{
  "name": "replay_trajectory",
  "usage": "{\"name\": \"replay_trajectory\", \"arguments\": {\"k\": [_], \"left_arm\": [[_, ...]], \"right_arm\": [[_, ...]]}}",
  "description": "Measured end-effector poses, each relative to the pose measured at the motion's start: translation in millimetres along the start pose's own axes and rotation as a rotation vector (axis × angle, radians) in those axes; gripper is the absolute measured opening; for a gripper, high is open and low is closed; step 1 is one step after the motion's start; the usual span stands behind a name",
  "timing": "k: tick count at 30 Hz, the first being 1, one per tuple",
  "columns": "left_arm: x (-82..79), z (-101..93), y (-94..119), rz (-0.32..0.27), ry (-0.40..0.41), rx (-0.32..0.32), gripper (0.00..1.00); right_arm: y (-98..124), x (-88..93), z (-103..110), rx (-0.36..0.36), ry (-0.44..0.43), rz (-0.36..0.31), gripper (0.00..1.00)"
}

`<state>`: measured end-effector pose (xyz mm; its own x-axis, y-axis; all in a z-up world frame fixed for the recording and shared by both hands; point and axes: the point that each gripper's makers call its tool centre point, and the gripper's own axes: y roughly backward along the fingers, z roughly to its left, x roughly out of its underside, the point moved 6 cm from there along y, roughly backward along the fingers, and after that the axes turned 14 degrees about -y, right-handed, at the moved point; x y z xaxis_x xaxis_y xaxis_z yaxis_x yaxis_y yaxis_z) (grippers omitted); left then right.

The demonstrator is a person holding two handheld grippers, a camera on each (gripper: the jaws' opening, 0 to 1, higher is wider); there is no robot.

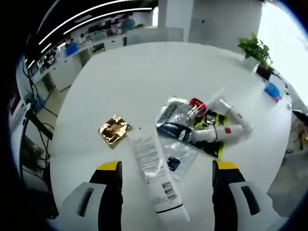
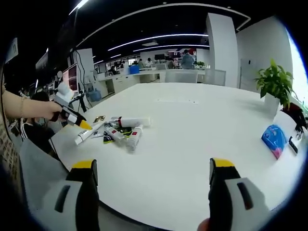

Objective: Arrange the skincare products in the storage area until every visible bottle or jar stands upright without overlapping.

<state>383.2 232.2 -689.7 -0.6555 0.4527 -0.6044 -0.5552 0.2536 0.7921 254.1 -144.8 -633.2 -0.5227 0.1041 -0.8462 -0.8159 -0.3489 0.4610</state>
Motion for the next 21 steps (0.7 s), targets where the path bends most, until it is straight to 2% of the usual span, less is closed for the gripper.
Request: {"name": "replay_trajectory", "arguments": {"k": [5, 15, 21], "left_arm": [[7.0, 10.0, -15.2, 0.095, 0.013, 0.012, 0.6], [1.1, 17.5, -25.9, 0.175, 0.008, 0.03, 0.41], [3.3, 16.3, -30.4, 0.251, 0.014, 0.024, 0.36]], "right_arm": [[-0.2, 0.4, -0.6, 0.009, 0.0, 0.004, 0.97], [-1.0, 0.6, -2.1, 0.024, -0.003, 0.01, 0.97], [-1.2, 0.6, -2.8, 0.031, -0.004, 0.01, 0.96]]}}
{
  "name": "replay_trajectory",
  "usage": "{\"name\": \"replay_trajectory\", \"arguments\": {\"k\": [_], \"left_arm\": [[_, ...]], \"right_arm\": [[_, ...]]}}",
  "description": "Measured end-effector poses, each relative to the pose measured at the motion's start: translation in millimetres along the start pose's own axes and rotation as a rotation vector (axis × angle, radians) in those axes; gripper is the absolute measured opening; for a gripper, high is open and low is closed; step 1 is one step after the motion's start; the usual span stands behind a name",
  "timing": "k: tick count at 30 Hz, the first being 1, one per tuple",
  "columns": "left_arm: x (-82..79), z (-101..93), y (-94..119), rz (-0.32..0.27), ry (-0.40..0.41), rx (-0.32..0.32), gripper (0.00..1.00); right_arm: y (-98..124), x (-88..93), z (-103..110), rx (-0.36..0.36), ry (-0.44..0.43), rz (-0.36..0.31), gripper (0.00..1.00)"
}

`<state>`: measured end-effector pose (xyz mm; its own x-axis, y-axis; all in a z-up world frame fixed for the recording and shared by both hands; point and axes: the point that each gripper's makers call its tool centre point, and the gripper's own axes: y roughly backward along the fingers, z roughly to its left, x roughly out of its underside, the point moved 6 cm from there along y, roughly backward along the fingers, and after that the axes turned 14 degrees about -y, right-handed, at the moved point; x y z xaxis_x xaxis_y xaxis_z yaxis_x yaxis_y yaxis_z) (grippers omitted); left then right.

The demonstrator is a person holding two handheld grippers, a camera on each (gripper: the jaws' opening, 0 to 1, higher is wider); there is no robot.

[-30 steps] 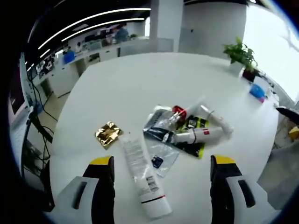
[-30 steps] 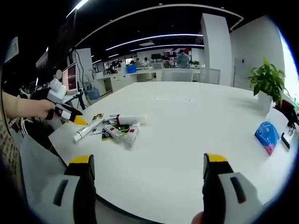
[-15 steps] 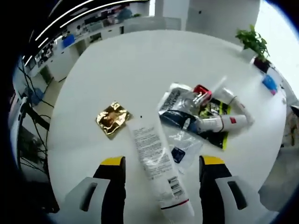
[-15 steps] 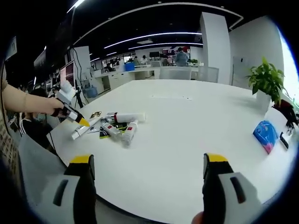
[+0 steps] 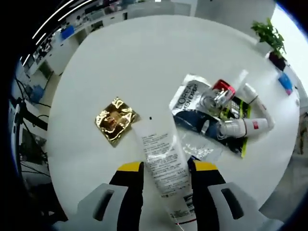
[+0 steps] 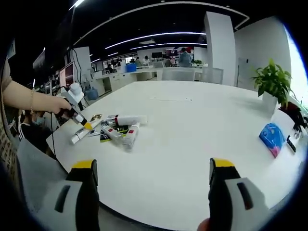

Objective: Arrange the skincare products in the storage area until every visible bottle or jar stands upright without overlapping.

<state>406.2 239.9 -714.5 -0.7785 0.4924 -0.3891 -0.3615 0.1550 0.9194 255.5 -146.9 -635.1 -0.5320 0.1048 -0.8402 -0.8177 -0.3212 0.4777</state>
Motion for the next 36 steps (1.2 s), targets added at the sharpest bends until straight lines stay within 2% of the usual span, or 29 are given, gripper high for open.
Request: {"name": "replay_trajectory", "arguments": {"k": [2, 7, 20, 24, 30, 31, 33, 36], "left_arm": [[-0.6, -2.0, -3.0, 0.009, 0.031, 0.008, 0.36], [-0.5, -1.8, -2.0, 0.03, 0.033, -0.004, 0.36], [3.6, 3.1, 0.5, -0.012, 0.147, -0.002, 0.3], [4.4, -0.2, 8.2, -0.046, 0.146, 0.02, 0.29], [5.0, -2.3, 23.1, -0.129, 0.14, 0.054, 0.29], [2.5, -4.9, 25.8, -0.178, 0.117, 0.073, 0.29], [2.4, -8.9, 32.7, -0.228, 0.115, 0.09, 0.29], [3.6, -11.9, 39.6, -0.261, 0.119, 0.104, 0.29]], "right_arm": [[0.2, 0.0, -0.4, 0.002, -0.002, -0.001, 0.96], [0.2, -0.2, -0.8, 0.006, -0.002, -0.002, 0.96], [0.0, -0.6, 0.9, -0.005, 0.009, -0.004, 0.96], [0.2, -0.8, 1.1, -0.007, 0.011, -0.005, 0.96], [0.3, -1.1, 2.3, -0.015, 0.018, -0.007, 0.96], [0.4, -1.4, 3.0, -0.021, 0.019, -0.009, 0.96], [0.5, -1.6, 4.6, -0.037, 0.015, -0.011, 0.97], [1.0, -2.0, 4.7, -0.045, 0.004, -0.014, 0.97]]}}
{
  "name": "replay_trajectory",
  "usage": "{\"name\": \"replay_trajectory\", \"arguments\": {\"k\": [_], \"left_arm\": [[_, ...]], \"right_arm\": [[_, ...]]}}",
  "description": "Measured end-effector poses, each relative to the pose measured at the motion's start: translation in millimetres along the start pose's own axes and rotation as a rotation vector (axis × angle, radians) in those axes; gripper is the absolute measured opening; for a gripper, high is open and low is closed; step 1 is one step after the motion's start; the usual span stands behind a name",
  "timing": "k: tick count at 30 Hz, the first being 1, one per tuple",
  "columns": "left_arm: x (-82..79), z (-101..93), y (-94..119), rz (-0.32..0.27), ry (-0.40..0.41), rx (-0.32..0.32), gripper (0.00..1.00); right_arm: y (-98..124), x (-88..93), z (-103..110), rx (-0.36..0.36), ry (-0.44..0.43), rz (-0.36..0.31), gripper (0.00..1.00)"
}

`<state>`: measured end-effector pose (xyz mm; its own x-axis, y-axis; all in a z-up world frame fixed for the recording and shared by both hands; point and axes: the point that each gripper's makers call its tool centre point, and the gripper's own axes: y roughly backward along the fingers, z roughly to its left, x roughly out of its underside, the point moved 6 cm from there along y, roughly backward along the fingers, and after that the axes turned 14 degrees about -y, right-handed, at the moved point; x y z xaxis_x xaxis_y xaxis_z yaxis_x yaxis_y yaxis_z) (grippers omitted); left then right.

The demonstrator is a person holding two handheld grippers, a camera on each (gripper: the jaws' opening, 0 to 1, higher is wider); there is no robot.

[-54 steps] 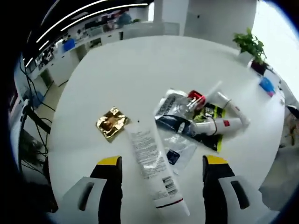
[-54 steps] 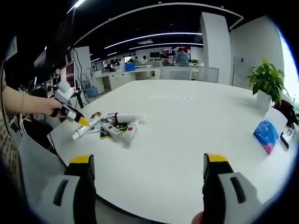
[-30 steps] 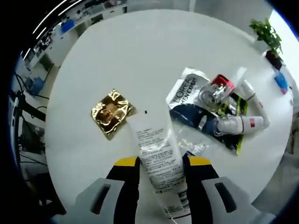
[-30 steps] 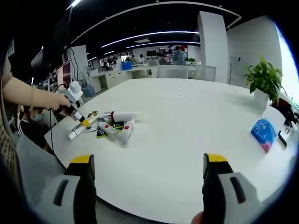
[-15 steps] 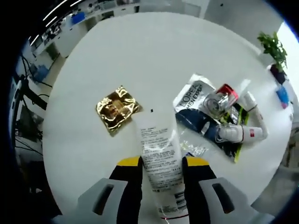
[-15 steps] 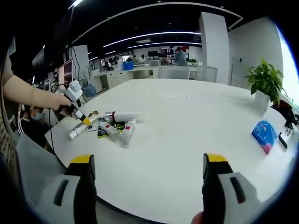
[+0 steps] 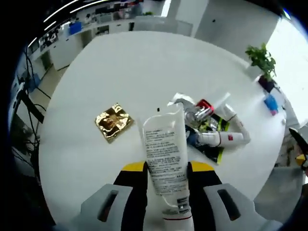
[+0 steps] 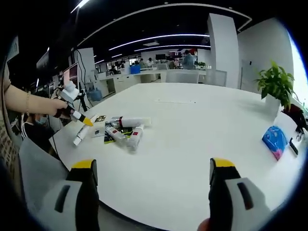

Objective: Arrange the skincare products in the storage area until every visible bottle or jar stands upright without overlapping.

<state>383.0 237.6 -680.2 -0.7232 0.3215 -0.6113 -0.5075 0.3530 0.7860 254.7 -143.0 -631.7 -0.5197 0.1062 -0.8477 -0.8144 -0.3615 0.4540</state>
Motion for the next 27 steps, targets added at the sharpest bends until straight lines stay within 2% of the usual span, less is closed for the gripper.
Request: {"name": "replay_trajectory", "arguments": {"k": [5, 9, 14, 19, 21, 24, 26, 27], "left_arm": [[-4.5, -11.7, 6.8, -0.123, -0.01, 0.067, 0.29], [-6.5, -23.4, 9.9, -0.184, -0.051, 0.112, 0.28], [-11.8, -41.2, 14.9, -0.268, -0.048, 0.19, 0.28], [-18.5, -55.9, 18.1, -0.319, -0.097, 0.239, 0.28], [-20.0, -61.8, 17.6, -0.33, -0.114, 0.256, 0.27], [-21.2, -72.0, 17.7, -0.35, -0.127, 0.287, 0.27], [-22.6, -80.8, 19.3, -0.366, -0.143, 0.318, 0.27], [-23.6, -85.3, 20.5, -0.373, -0.151, 0.337, 0.27]], "right_arm": [[0.0, -0.1, 0.9, -0.016, -0.019, -0.001, 0.97], [0.0, -1.1, 4.4, -0.047, -0.019, -0.003, 0.96], [1.3, -4.6, 7.5, -0.088, -0.044, -0.016, 0.96], [0.1, -9.9, 14.5, -0.152, -0.098, -0.039, 0.95], [-1.2, -11.7, 19.7, -0.171, -0.093, -0.035, 0.94], [-4.2, -16.0, 34.8, -0.256, -0.069, -0.026, 0.91], [-6.0, -19.3, 48.8, -0.344, -0.06, -0.012, 0.88], [-6.4, -20.8, 59.2, -0.412, -0.058, 0.003, 0.86]]}}
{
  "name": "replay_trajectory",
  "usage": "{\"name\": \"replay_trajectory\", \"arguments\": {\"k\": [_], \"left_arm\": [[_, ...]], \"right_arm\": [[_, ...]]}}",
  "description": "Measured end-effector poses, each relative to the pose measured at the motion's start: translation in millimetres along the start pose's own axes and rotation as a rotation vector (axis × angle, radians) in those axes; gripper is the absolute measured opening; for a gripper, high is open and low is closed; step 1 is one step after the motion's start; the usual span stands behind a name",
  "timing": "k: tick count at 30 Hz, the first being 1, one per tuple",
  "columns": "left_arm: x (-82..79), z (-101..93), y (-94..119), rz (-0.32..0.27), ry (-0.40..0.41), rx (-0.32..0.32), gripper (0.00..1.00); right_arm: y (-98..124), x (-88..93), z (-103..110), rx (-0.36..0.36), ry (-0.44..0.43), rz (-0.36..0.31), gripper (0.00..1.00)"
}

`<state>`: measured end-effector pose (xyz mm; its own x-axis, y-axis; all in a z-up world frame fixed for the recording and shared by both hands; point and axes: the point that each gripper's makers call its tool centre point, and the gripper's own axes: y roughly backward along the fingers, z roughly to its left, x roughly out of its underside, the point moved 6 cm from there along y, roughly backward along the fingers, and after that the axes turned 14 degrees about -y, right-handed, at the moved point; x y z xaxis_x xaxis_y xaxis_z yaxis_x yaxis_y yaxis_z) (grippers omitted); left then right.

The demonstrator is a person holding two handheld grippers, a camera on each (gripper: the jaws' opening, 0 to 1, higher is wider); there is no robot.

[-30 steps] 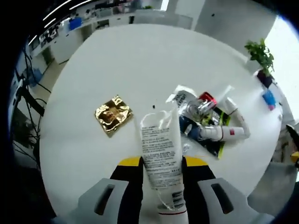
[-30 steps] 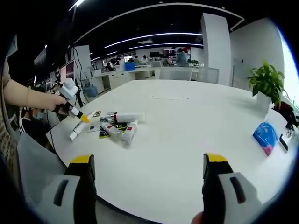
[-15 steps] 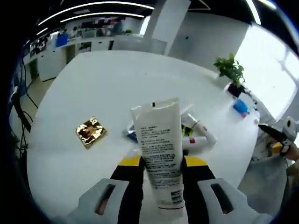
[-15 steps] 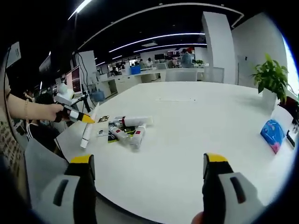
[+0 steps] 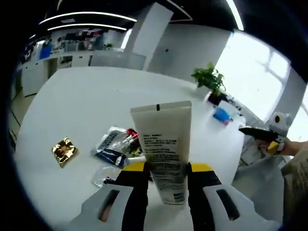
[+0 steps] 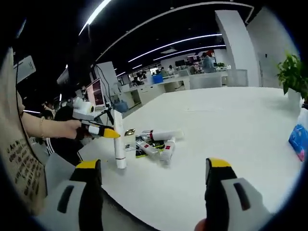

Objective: Arrange the skincare products in the storage area until every visible bottle or jar stands upright without overlapping.

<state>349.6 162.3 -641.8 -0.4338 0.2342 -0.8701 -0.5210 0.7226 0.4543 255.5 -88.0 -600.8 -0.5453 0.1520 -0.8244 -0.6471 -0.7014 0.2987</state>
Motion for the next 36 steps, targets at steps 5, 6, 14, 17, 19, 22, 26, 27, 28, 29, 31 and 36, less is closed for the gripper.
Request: {"name": "replay_trajectory", "arguments": {"k": [5, 6, 14, 17, 19, 22, 26, 27, 28, 29, 31, 36], "left_arm": [[-15.5, -25.9, -1.6, -0.04, -0.053, 0.133, 0.28], [-20.2, -32.3, -1.3, -0.049, -0.072, 0.166, 0.28], [-53.9, -66.2, -1.7, -0.11, -0.139, 0.33, 0.28], [-63.2, -80.4, -3.8, -0.124, -0.161, 0.401, 0.28], [-67.0, -87.8, -5.0, -0.125, -0.188, 0.421, 0.28], [-71.9, -101.1, -6.8, -0.127, -0.215, 0.477, 0.28], [-75.8, -110.4, -9.8, -0.11, -0.264, 0.535, 0.28], [-77.6, -112.3, -10.4, -0.109, -0.274, 0.543, 0.28], [-80.1, -114.2, -10.8, -0.11, -0.282, 0.553, 0.28], [-82.2, -115.3, -11.0, -0.115, -0.284, 0.558, 0.28], [-85.6, -115.7, -11.3, -0.127, -0.282, 0.568, 0.28], [-89.7, -114.8, -11.6, -0.137, -0.274, 0.593, 0.28]], "right_arm": [[-12.8, -7.2, 23.7, -0.147, -0.012, 0.024, 0.83], [-16.4, -10.7, 26.5, -0.163, -0.012, 0.021, 0.82], [-39.8, -41.1, 40.8, -0.315, -0.035, -0.013, 0.77], [-49.4, -51.7, 40.3, -0.35, -0.036, -0.007, 0.75], [-55.6, -57.6, 40.2, -0.353, -0.022, 0.004, 0.74], [-61.2, -66.8, 43.4, -0.391, -0.009, 0.009, 0.71], [-62.7, -73.5, 47.4, -0.468, -0.104, -0.007, 0.63], [-62.6, -74.3, 47.4, -0.479, -0.109, -0.008, 0.6], [-62.4, -74.5, 47.1, -0.483, -0.106, -0.007, 0.57], [-62.0, -74.2, 47.9, -0.491, -0.102, -0.004, 0.53], [-61.5, -73.2, 48.2, -0.493, -0.095, 0.005, 0.49], [-56.7, -71.5, 48.6, -0.516, -0.096, 0.001, 0.38]]}}
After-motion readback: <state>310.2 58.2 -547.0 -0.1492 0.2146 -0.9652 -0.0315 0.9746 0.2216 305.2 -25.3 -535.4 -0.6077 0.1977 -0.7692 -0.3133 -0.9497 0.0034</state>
